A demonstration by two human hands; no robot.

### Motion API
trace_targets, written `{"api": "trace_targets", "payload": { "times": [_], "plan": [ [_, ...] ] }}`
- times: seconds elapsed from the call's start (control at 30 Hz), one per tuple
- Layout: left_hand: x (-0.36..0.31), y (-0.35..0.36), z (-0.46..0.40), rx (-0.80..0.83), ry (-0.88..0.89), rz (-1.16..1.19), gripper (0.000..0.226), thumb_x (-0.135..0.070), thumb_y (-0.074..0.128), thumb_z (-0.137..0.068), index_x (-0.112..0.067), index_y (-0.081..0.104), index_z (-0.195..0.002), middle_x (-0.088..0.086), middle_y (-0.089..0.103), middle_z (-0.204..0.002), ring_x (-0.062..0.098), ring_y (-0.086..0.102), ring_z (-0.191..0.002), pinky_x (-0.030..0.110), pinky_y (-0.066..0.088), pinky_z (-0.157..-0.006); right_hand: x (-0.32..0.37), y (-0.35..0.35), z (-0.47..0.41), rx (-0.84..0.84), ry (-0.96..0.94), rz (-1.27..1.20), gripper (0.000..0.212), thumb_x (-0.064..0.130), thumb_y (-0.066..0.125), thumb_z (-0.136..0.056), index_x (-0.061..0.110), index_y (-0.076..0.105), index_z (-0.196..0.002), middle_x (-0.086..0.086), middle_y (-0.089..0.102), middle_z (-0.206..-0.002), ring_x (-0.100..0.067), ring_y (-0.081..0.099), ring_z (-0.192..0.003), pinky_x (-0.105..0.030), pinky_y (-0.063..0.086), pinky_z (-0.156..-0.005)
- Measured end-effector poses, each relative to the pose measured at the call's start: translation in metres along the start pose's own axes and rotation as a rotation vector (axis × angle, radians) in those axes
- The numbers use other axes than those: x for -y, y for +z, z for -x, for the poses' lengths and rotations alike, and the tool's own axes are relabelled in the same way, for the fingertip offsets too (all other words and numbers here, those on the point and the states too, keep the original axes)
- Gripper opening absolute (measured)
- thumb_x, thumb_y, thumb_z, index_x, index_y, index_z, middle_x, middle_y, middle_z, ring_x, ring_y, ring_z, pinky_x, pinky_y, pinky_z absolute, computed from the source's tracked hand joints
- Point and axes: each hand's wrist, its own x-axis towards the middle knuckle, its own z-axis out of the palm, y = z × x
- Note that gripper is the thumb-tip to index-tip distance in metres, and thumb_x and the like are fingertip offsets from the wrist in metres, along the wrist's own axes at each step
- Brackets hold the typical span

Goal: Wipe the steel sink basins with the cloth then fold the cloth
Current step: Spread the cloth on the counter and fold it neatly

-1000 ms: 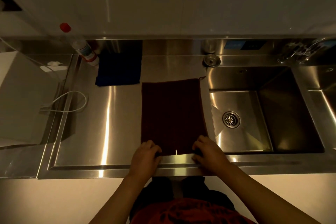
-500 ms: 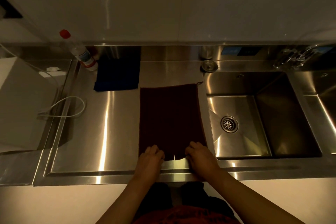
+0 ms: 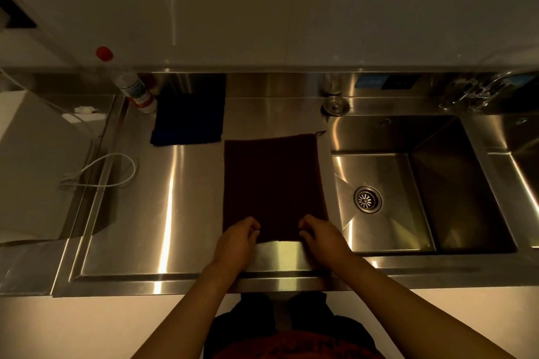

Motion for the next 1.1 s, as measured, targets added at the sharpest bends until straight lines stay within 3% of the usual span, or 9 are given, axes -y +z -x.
{"api": "trace_targets", "payload": {
  "times": [0.1,0.2,0.37,0.47,0.63,0.8,0.97,1.1],
  "plan": [
    [0.008,0.003,-0.004,0.019,-0.035,0.006,0.012,-0.026,0.062,-0.102,-0.026,0.069,-0.112,-0.007,0.068,-0.104,0.003,0.060,-0.087,0.011,0.039,-0.069,-0.007,0.007,0.001,0.008,-0.043,0.012,0.025,0.017,0.065,-0.094,0.022,0.064,-0.119,0.004,0.060,-0.118,-0.012,0.058,-0.108,-0.024,0.047,-0.092],
    [0.010,0.005,0.001,0.055,0.034,-0.053,0.018,-0.032,0.068,-0.098,-0.025,0.068,-0.115,-0.011,0.059,-0.108,0.002,0.055,-0.092,0.009,0.038,-0.071,-0.015,0.012,0.012,0.051,-0.164,0.113,0.036,0.018,0.068,-0.089,0.022,0.063,-0.125,0.007,0.049,-0.125,-0.008,0.047,-0.114,-0.022,0.045,-0.096],
    [0.021,0.011,0.021,0.073,0.183,-0.248,0.031,-0.033,0.073,-0.093,-0.025,0.067,-0.122,-0.010,0.054,-0.122,0.009,0.051,-0.111,0.019,0.045,-0.089,-0.031,0.016,0.032,-0.055,-0.249,0.296,0.028,0.024,0.069,-0.085,0.021,0.068,-0.113,0.005,0.052,-0.120,-0.012,0.050,-0.107,-0.027,0.050,-0.086],
    [0.031,0.018,0.033,-0.027,0.203,-0.291,0.024,-0.019,0.080,-0.086,-0.022,0.074,-0.109,-0.004,0.062,-0.112,0.016,0.060,-0.099,0.026,0.052,-0.078,-0.041,0.015,0.038,-0.117,-0.257,0.325,0.023,0.024,0.073,-0.083,0.022,0.070,-0.106,0.005,0.057,-0.113,-0.014,0.055,-0.100,-0.027,0.051,-0.079],
    [0.030,0.021,0.038,-0.147,0.250,-0.306,0.018,-0.014,0.082,-0.085,-0.021,0.076,-0.101,-0.002,0.065,-0.103,0.017,0.061,-0.088,0.030,0.052,-0.069,-0.037,0.011,0.037,-0.153,-0.281,0.293,0.019,0.020,0.071,-0.088,0.020,0.069,-0.107,0.003,0.061,-0.109,-0.013,0.058,-0.092,-0.027,0.051,-0.074],
    [0.029,0.024,0.044,-0.128,0.251,-0.304,0.017,-0.012,0.081,-0.085,-0.022,0.075,-0.097,-0.004,0.067,-0.097,0.015,0.061,-0.083,0.031,0.052,-0.064,-0.029,0.011,0.039,-0.102,-0.251,0.263,0.018,0.016,0.067,-0.091,0.019,0.066,-0.109,0.002,0.064,-0.105,-0.014,0.060,-0.090,-0.028,0.052,-0.073],
    [0.037,0.028,0.059,-0.056,0.229,-0.289,0.017,-0.012,0.081,-0.086,-0.023,0.075,-0.098,-0.006,0.068,-0.095,0.012,0.062,-0.082,0.026,0.050,-0.063,-0.030,0.017,0.047,0.023,-0.236,0.356,0.022,0.016,0.065,-0.089,0.024,0.061,-0.109,0.005,0.059,-0.108,-0.013,0.051,-0.095,-0.025,0.042,-0.074],
    [0.043,0.029,0.077,-0.006,0.232,-0.289,0.016,-0.012,0.077,-0.088,-0.024,0.074,-0.098,-0.007,0.066,-0.095,0.011,0.059,-0.084,0.024,0.046,-0.065,-0.032,0.020,0.063,0.085,-0.236,0.352,0.020,0.014,0.060,-0.088,0.021,0.060,-0.107,0.004,0.057,-0.106,-0.015,0.052,-0.095,-0.032,0.047,-0.076]
  ]
}}
